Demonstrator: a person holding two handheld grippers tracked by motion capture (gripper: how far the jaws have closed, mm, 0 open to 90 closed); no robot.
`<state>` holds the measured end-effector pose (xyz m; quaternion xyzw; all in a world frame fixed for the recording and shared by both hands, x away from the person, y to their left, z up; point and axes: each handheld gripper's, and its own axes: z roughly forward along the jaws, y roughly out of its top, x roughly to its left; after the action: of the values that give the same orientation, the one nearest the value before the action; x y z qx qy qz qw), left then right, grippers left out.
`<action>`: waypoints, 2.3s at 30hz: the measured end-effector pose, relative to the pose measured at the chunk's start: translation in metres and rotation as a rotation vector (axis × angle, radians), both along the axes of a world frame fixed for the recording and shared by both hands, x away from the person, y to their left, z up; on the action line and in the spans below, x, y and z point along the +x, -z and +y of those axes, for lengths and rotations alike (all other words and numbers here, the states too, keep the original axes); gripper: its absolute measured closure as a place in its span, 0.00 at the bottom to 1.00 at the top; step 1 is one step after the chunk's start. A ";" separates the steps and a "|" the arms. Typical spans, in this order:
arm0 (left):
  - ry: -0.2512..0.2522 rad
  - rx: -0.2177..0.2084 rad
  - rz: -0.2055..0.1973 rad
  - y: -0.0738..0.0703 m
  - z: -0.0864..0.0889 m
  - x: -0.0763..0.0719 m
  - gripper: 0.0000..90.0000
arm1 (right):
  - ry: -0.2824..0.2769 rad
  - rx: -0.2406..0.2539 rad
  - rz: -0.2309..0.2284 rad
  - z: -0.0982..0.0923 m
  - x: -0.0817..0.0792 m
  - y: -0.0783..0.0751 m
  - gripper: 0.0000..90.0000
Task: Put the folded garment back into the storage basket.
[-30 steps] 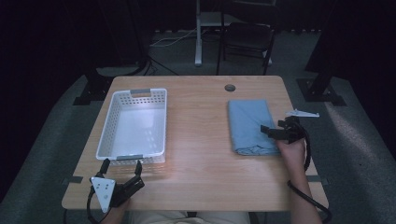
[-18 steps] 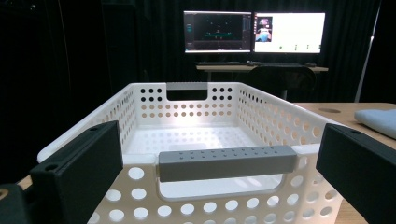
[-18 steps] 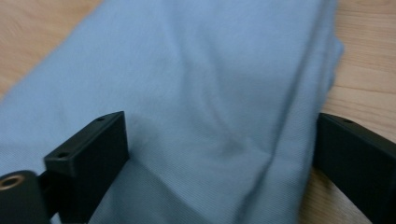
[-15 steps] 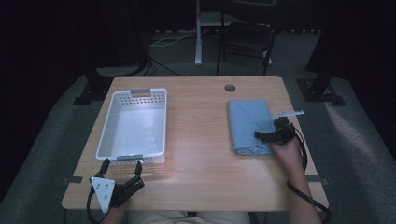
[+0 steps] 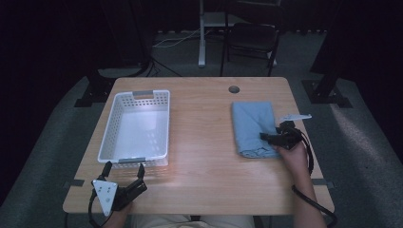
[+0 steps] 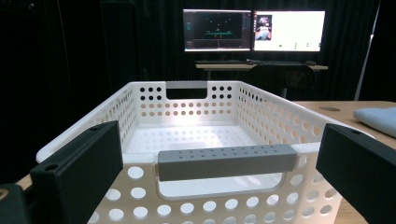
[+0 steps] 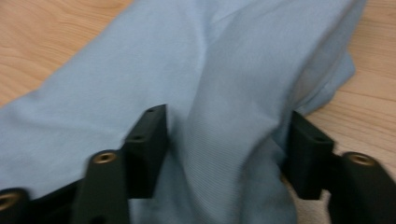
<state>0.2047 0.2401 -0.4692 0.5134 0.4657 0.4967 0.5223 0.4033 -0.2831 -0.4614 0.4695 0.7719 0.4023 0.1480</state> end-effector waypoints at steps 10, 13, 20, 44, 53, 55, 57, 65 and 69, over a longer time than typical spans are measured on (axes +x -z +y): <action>-0.001 0.001 0.000 0.000 0.000 0.000 0.02 | -0.024 0.071 0.040 0.001 -0.002 0.000 0.71; -0.001 0.001 0.000 0.000 0.000 0.000 0.02 | -0.008 0.078 0.041 0.002 -0.004 0.000 0.71; -0.002 0.002 0.000 0.000 0.000 0.000 0.02 | 0.005 0.168 0.063 -0.002 -0.004 0.002 0.74; -0.001 -0.001 -0.006 0.000 0.000 -0.001 0.02 | -0.027 0.381 0.034 0.004 -0.005 -0.011 0.75; -0.002 -0.001 -0.005 0.000 0.000 -0.001 0.02 | -0.031 0.459 0.023 -0.002 -0.007 -0.012 0.75; -0.002 -0.001 -0.004 0.000 0.000 0.000 0.02 | -0.038 0.477 0.012 -0.003 -0.009 -0.017 0.75; -0.002 -0.001 -0.004 0.000 0.000 0.000 0.02 | -0.041 0.484 0.006 -0.003 -0.009 -0.019 0.75; -0.002 -0.002 -0.008 0.000 0.000 -0.001 0.02 | -0.064 0.518 -0.027 0.000 -0.013 -0.037 0.75; -0.002 -0.002 -0.008 0.000 0.000 -0.001 0.02 | -0.067 0.539 -0.035 0.001 -0.014 -0.041 0.75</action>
<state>0.2038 0.2403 -0.4693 0.5104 0.4645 0.4989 0.5243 0.3890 -0.2819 -0.4202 0.4592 0.6495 0.6058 0.0178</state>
